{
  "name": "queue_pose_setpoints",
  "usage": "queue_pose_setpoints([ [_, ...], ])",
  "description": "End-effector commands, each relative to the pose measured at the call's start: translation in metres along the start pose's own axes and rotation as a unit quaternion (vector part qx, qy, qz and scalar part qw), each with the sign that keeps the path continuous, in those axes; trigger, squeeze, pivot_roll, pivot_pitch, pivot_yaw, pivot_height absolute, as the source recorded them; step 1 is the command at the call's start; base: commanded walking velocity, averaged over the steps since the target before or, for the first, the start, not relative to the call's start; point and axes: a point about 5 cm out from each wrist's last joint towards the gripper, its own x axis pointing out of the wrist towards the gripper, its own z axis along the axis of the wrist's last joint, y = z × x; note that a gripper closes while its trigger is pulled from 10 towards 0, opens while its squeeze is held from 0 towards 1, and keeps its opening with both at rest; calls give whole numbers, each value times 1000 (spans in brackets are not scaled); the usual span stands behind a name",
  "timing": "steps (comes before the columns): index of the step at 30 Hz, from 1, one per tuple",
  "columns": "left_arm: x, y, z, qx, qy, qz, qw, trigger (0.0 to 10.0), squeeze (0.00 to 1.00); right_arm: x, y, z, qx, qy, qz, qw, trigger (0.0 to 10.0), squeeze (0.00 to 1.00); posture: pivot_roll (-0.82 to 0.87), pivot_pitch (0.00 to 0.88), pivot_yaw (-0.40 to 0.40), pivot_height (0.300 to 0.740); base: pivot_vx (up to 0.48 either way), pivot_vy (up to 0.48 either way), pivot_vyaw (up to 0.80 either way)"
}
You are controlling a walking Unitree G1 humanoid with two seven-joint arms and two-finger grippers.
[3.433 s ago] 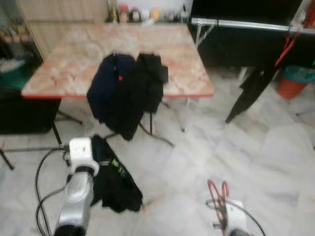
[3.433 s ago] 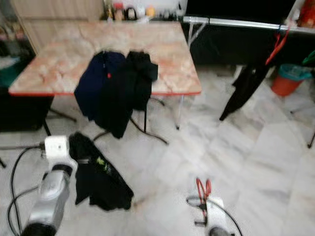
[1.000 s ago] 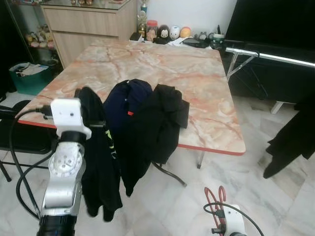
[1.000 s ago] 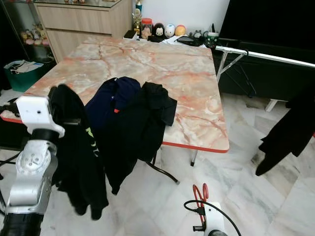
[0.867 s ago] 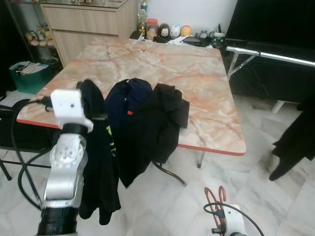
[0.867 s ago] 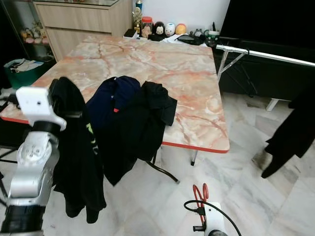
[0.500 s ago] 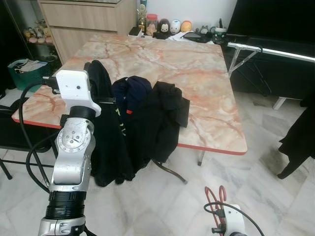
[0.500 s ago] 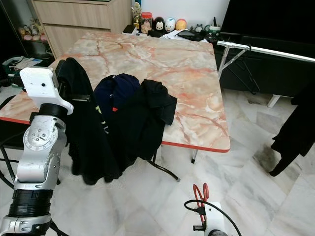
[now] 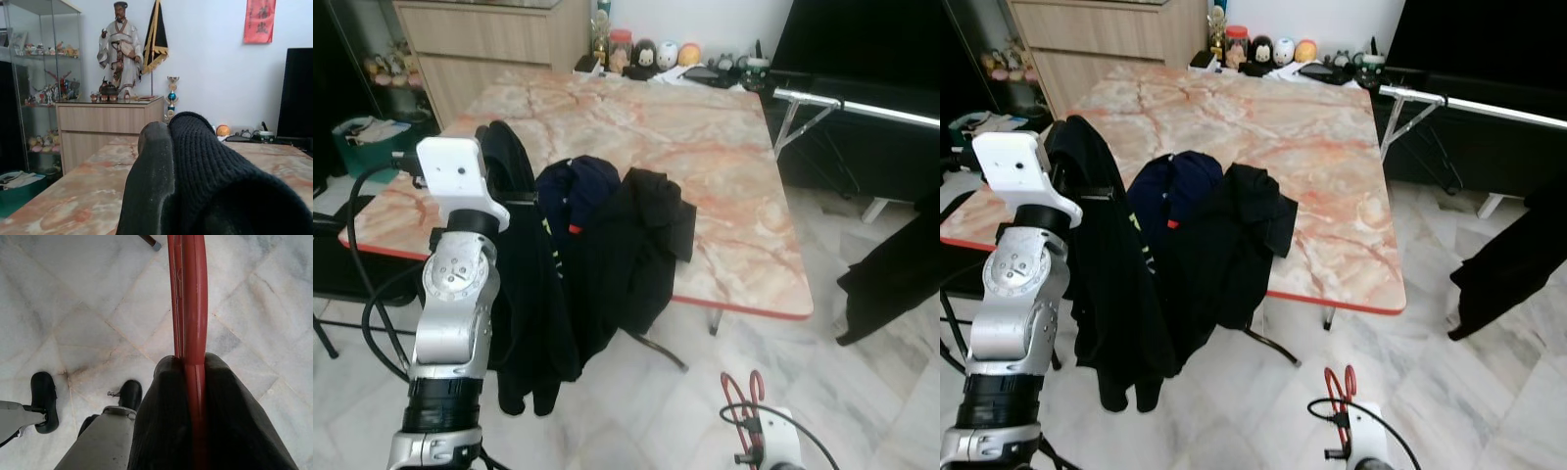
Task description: Hang hanger
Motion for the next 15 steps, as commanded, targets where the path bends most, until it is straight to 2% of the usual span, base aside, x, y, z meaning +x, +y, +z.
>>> queue_pose_setpoints([
  [1,3,-3,6,-3,-11,-8,1000,10000,0,0,-1,0,9,-2,-3,1000,10000,0,96,0,-40,740,259,0,0],
  [15,12,-3,16,-3,-28,-13,1000,10000,0,0,-1,1,6,0,-1,1000,10000,0,100,0,-38,740,255,0,0],
])
